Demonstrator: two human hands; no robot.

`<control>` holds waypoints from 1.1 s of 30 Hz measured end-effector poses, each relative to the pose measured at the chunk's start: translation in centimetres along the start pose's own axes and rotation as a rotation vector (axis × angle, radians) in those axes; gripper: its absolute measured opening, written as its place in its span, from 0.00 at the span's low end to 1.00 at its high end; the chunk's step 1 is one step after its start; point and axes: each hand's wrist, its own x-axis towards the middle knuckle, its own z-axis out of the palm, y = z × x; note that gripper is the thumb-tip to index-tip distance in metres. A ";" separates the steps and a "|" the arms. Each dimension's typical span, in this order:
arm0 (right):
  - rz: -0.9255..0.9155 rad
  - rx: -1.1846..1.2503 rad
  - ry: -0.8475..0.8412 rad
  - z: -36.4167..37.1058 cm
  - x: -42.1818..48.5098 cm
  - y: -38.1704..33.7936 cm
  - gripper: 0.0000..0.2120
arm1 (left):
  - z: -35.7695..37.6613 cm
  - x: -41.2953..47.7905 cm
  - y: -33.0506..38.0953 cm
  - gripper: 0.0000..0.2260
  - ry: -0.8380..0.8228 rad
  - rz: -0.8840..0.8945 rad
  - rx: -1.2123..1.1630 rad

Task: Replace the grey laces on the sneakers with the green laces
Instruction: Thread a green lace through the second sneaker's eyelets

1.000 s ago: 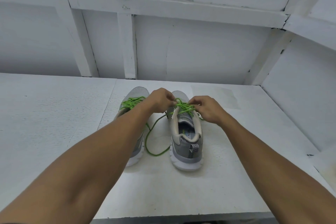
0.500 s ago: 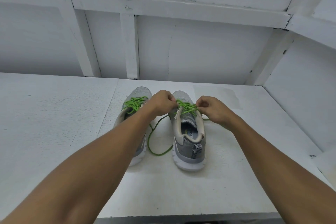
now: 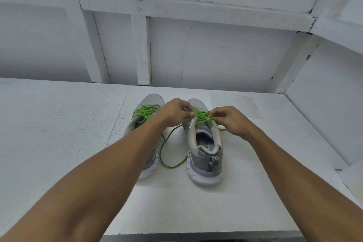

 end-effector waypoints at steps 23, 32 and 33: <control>0.059 0.080 -0.011 0.0 -0.8 -0.9 0.03 | 0.1 -0.4 0.9 0.05 -0.061 -0.080 -0.119; 0.222 0.237 -0.077 -0.2 0.2 -2.0 0.06 | -0.2 -0.1 0.5 0.04 -0.087 -0.156 -0.189; 0.213 0.242 -0.089 -0.3 0.2 -1.9 0.05 | -0.2 -0.1 0.4 0.05 -0.076 -0.164 -0.182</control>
